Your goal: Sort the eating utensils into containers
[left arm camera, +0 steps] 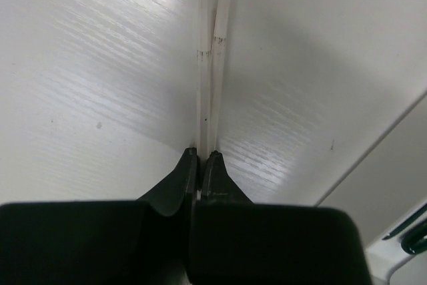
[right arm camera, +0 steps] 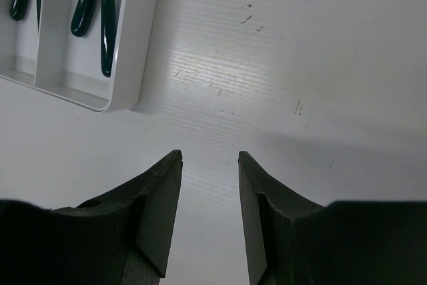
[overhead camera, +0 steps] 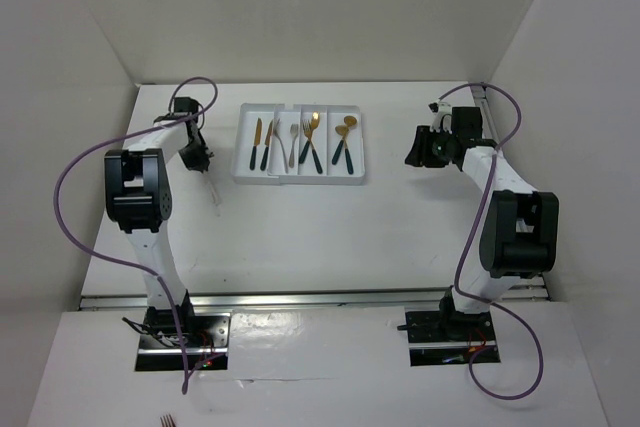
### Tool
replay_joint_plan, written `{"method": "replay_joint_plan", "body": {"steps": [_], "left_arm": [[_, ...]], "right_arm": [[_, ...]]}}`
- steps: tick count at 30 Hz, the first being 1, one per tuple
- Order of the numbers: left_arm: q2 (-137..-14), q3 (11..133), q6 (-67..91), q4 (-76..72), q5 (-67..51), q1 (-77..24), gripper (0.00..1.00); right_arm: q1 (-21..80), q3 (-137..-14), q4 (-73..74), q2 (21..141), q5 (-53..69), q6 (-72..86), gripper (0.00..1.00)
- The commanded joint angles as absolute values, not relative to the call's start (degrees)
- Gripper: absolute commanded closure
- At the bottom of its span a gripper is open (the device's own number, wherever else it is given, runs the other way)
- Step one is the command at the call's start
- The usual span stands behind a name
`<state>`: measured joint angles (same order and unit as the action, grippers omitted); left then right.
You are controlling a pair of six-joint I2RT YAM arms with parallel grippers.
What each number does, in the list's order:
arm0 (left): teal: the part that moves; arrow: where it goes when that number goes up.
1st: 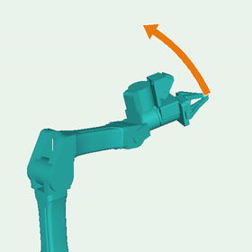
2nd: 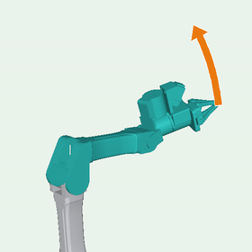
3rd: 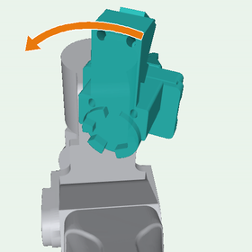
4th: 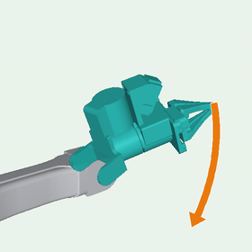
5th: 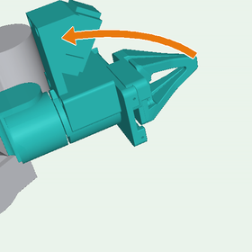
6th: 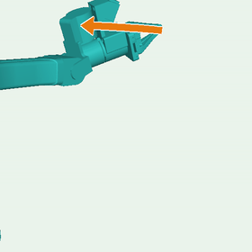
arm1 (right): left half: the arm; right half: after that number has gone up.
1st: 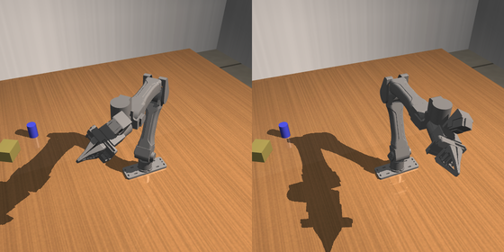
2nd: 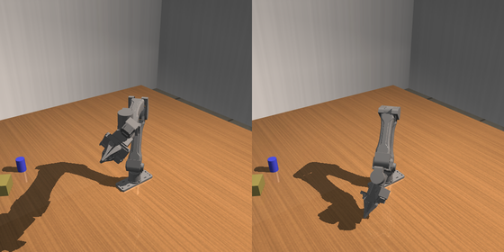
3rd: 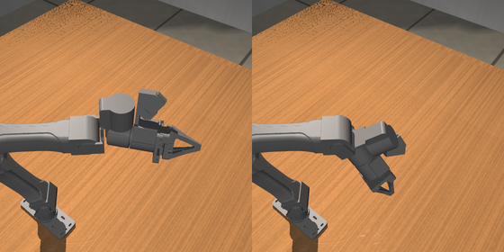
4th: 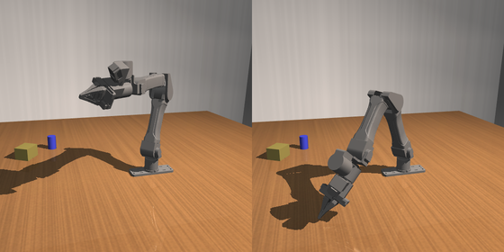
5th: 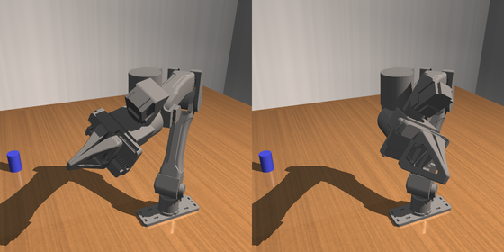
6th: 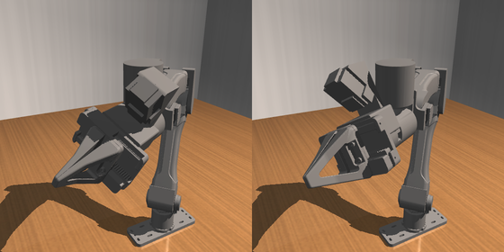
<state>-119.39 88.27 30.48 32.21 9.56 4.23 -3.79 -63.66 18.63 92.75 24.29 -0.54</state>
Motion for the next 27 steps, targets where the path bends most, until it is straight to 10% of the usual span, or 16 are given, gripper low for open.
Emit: {"method": "replay_joint_plan", "body": {"steps": [1, 27], "left_arm": [[-117.1, 86.4, 30.3, 33.1, 1.8, 3.3, 1.00], [-110.6, 89.2, 27.2, 34.8, -1.9, 3.3, 1.00]], "right_arm": [[-3.7, -66.5, 18.0, 93.0, 24.6, -1.3, 0.53], [-2.6, -65.4, 17.5, 91.4, 25.8, -0.8, 0.54]]}}
